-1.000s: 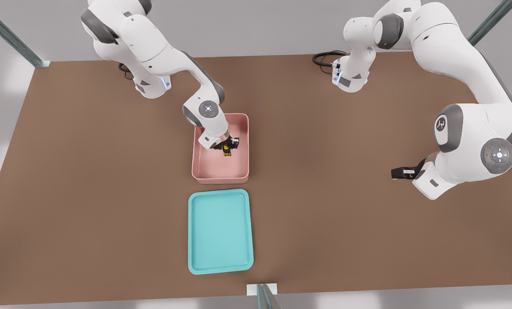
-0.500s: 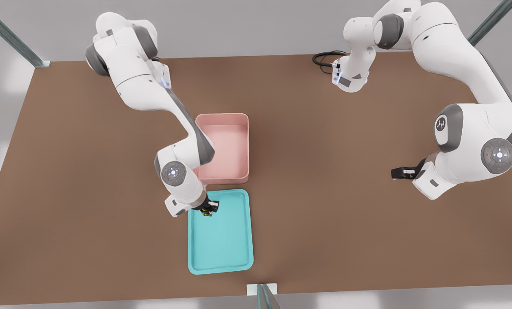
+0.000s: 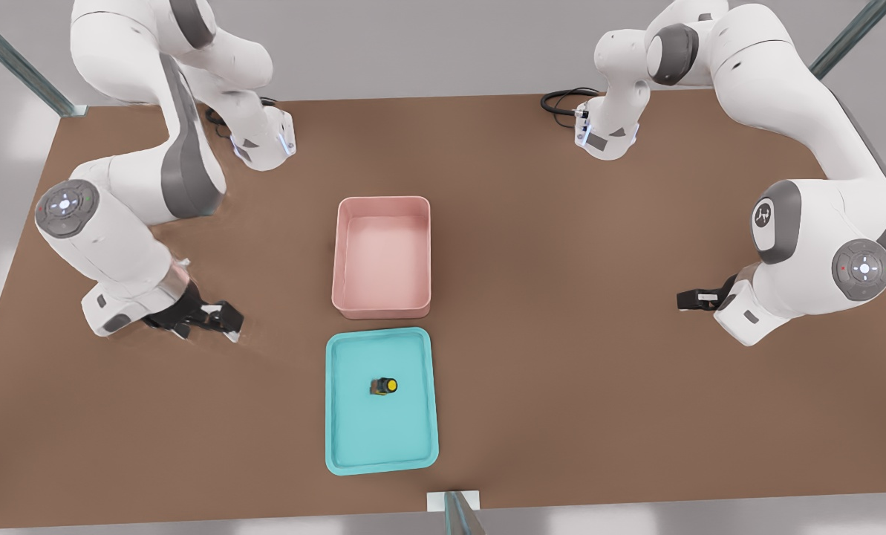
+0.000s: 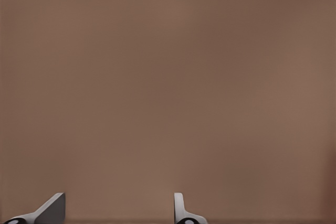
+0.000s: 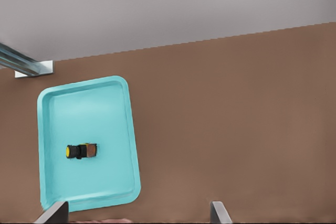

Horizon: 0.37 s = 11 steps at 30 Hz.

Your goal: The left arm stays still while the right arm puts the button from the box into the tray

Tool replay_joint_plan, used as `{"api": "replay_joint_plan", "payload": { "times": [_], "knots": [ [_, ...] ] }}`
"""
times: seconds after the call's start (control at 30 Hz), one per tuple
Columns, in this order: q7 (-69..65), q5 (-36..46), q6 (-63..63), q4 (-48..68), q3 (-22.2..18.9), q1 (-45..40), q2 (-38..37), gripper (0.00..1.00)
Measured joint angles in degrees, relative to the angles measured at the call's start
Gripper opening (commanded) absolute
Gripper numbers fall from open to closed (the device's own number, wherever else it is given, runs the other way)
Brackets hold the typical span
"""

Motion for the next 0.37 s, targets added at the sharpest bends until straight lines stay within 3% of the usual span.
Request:
{"api": "replay_joint_plan", "payload": {
  "times": [0.1,0.37],
  "knots": [
    [-3.06,0.50,-8.12,-2.42,-0.44,-5.69,-3.41,1.00],
    [-8.57,0.50,-15.60,-2.59,-0.82,-6.07,-2.09,1.00]
  ]
}}
